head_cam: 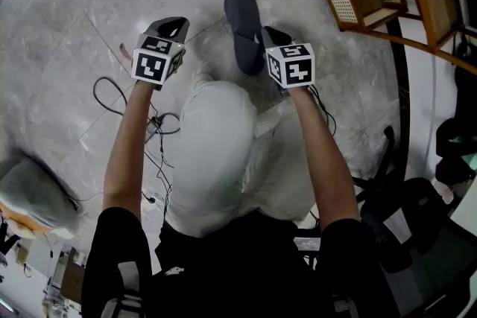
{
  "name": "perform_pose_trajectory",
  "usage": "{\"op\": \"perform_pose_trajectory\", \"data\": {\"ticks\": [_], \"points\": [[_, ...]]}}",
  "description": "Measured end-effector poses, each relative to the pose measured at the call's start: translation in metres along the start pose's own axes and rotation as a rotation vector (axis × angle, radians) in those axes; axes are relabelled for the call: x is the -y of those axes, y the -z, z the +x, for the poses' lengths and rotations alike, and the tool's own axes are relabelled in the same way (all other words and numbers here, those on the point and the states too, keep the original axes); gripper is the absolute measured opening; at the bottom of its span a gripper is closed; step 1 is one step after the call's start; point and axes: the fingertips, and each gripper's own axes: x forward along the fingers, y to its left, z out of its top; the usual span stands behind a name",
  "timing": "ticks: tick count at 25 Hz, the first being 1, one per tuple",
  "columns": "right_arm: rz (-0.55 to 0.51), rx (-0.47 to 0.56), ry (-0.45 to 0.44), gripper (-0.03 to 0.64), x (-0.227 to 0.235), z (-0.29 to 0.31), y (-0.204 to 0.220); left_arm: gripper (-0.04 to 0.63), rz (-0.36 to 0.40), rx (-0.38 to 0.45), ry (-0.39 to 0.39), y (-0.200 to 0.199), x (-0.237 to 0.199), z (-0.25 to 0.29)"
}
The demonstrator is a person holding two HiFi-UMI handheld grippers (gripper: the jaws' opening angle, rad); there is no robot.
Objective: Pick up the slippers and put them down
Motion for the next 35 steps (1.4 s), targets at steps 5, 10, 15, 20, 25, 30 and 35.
{"op": "perform_pose_trajectory", "data": {"ticks": [5, 10, 15, 20, 25, 30, 35], "points": [[0.036, 0.005, -0.02, -0.002, -0.018, -0.066, -0.042, 0.008, 0.006, -0.043, 0.003, -0.038, 0.008, -0.06], [0.076, 0.022, 0.004, -0.002, -0.027, -0.142, -0.085, 0.008, 0.015, -0.059, 0.009, -0.1, 0.024, -0.137], [0.108, 0.039, 0.002, -0.003, -0.043, -0.22, -0.142, 0.008, -0.004, -0.07, 0.03, -0.155, 0.039, -0.217], [0.117, 0.059, -0.006, -0.003, -0.053, -0.282, -0.195, 0.008, -0.002, -0.067, 0.031, -0.193, 0.05, -0.266], [0.118, 0.069, -0.019, -0.003, -0.068, -0.335, -0.233, 0.008, -0.017, -0.077, 0.059, -0.23, 0.068, -0.31], [0.129, 0.083, -0.013, -0.003, -0.079, -0.377, -0.26, 0.008, 0.009, -0.067, 0.056, -0.26, 0.069, -0.34], [0.122, 0.089, -0.008, -0.003, -0.085, -0.406, -0.275, 0.008, 0.011, -0.036, 0.052, -0.29, 0.07, -0.363]]}}
